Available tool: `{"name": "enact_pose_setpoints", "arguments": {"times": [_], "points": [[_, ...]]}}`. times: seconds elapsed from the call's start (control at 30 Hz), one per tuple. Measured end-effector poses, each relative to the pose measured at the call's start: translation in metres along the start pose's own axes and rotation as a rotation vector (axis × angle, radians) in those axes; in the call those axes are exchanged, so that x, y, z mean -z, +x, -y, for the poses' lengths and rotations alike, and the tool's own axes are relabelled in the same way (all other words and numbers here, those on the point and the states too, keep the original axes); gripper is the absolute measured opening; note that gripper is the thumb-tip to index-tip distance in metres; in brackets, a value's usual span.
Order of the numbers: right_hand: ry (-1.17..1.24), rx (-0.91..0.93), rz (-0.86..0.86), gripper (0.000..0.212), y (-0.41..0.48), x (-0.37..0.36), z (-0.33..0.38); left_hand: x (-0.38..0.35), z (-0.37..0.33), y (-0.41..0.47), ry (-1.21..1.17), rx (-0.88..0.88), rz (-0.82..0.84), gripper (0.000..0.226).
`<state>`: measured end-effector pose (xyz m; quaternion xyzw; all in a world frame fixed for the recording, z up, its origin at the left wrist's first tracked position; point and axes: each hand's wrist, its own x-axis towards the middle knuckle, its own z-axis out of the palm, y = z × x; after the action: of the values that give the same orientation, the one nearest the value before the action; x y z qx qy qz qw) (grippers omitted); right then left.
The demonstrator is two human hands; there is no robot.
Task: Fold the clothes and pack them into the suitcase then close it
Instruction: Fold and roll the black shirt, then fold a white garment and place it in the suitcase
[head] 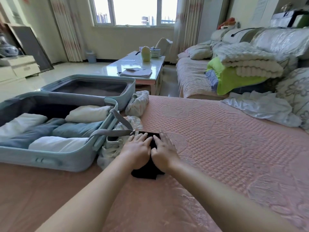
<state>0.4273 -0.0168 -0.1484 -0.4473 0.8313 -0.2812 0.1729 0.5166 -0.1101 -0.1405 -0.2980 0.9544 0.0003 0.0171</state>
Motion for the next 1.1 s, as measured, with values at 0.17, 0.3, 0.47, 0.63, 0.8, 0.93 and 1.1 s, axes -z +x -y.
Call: {"name": "enact_pose_setpoints", "arguments": {"times": [0.17,0.3,0.47,0.63,0.8,0.93,1.1], "points": [[0.162,-0.054,0.128,0.062,-0.019,-0.024,0.007,0.008,0.011,-0.003,-0.055,-0.05,0.147,0.059],[0.073,-0.028,0.155,0.065,-0.014,-0.018,-0.007,0.009,0.011,0.0,-0.111,-0.059,0.175,0.06],[0.041,0.085,0.104,0.055,-0.012,0.025,-0.032,0.02,-0.01,0.007,-0.144,-0.007,0.029,0.058],[-0.049,0.035,0.021,0.052,-0.007,0.097,-0.091,0.043,-0.072,0.031,-0.35,-0.067,-0.094,0.046],[-0.088,-0.118,-0.12,0.052,0.005,0.182,-0.172,0.057,-0.163,0.083,-0.467,-0.189,-0.134,0.036],[-0.104,-0.243,-0.202,0.051,0.011,0.244,-0.24,0.064,-0.24,0.145,-0.55,-0.243,-0.126,0.03],[-0.152,-0.368,-0.26,0.054,0.036,0.301,-0.328,0.063,-0.338,0.232,-0.527,-0.301,-0.061,0.035]]}}
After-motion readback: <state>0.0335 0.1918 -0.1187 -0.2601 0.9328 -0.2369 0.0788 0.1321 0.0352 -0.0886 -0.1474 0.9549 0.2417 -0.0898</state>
